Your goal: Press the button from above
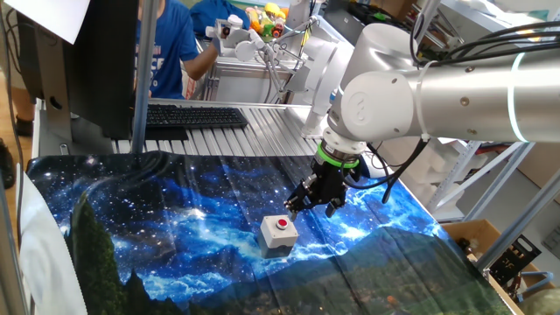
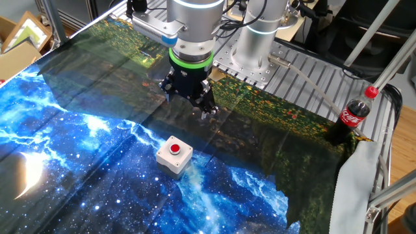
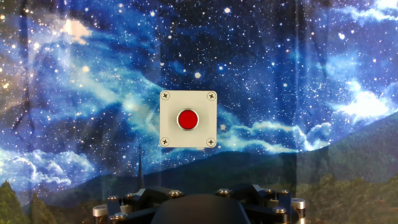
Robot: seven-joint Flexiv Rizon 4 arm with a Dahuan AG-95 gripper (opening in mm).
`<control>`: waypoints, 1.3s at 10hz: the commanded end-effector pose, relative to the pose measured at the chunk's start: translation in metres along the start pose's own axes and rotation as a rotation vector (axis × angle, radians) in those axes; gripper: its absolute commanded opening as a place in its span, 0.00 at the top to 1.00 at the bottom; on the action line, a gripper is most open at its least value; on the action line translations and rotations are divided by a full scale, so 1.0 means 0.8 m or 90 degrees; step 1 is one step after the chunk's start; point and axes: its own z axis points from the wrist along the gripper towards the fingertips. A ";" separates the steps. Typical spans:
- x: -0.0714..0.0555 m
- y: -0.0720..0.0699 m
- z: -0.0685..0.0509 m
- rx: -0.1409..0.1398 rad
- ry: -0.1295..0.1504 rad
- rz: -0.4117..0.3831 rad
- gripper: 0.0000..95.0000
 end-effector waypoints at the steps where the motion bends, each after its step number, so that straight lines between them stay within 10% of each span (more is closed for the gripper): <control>1: 0.000 0.000 0.000 0.011 -0.010 0.098 0.60; 7: 0.000 0.000 0.000 0.007 -0.011 0.097 0.60; 10: 0.000 0.000 0.000 0.007 -0.011 0.072 1.00; 13: 0.000 0.000 0.000 0.007 -0.011 0.069 1.00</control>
